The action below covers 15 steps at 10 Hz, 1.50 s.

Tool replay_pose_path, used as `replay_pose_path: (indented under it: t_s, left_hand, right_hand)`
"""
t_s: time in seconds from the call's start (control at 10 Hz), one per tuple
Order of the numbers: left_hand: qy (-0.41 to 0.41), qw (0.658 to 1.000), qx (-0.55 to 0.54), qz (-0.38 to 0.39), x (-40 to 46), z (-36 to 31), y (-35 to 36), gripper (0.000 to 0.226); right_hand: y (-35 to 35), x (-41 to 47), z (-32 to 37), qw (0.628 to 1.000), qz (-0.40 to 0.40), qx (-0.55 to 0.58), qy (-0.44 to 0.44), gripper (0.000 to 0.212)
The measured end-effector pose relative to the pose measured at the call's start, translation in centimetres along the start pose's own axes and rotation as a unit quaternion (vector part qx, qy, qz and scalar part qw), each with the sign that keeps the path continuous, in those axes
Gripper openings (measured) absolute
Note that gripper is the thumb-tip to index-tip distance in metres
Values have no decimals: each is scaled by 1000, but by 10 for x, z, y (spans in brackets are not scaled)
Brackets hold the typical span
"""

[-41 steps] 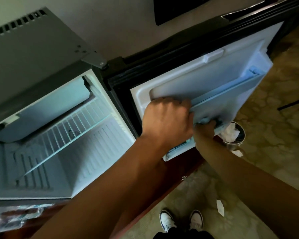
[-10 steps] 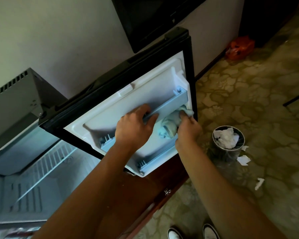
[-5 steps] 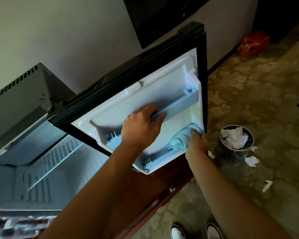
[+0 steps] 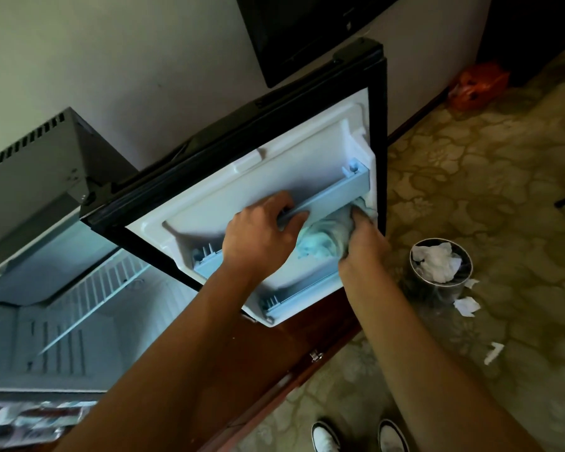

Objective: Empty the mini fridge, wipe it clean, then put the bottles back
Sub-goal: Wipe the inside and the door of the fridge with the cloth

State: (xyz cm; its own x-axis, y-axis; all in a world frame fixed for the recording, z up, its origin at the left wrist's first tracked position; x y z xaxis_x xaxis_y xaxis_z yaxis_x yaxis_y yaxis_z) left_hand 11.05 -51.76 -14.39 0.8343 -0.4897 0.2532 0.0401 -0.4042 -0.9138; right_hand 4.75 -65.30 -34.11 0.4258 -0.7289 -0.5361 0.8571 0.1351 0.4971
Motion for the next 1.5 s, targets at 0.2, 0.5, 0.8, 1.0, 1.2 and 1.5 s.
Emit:
replay_pose_path:
  t_s: [0.2, 0.5, 0.8, 1.0, 1.2, 1.5]
  left_hand:
    - [-1, 1000, 5, -9, -1, 0, 0, 26]
    - [2, 1000, 6, -8, -3, -2, -3, 26]
    - [-43, 998, 21, 30, 2, -2, 6, 35]
    - [14, 999, 27, 22, 21, -62, 17, 34]
    - [9, 1000, -19, 5, 12, -60, 18, 27]
    - [30, 999, 6, -32, -4, -65, 13, 24]
  right_hand:
    - [-42, 25, -37, 991, -17, -116, 66, 24]
    - [-53, 40, -49, 967, -6, -242, 80, 62]
    - [-18, -27, 68, 958, 64, -232, -156, 15]
    - [8, -64, 170, 870, 88, -284, -394, 17]
    - [44, -48, 196, 753, 199, -434, -453, 22]
    - [31, -38, 164, 737, 238, -421, -472, 15]
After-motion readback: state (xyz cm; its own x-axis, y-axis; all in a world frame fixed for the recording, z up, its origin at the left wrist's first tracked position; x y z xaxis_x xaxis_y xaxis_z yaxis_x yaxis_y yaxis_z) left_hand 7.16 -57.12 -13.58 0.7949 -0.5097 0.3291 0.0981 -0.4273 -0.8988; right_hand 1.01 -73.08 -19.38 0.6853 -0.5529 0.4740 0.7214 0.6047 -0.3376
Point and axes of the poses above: each hand's wrist, its own x-axis towards the middle knuckle, its own y-axis out of the palm, z = x × y, the point moved 10 cm from there along x, towards the middle knuckle, and after that the axes turned 10 degrees about -y, right-handed, at the moved point
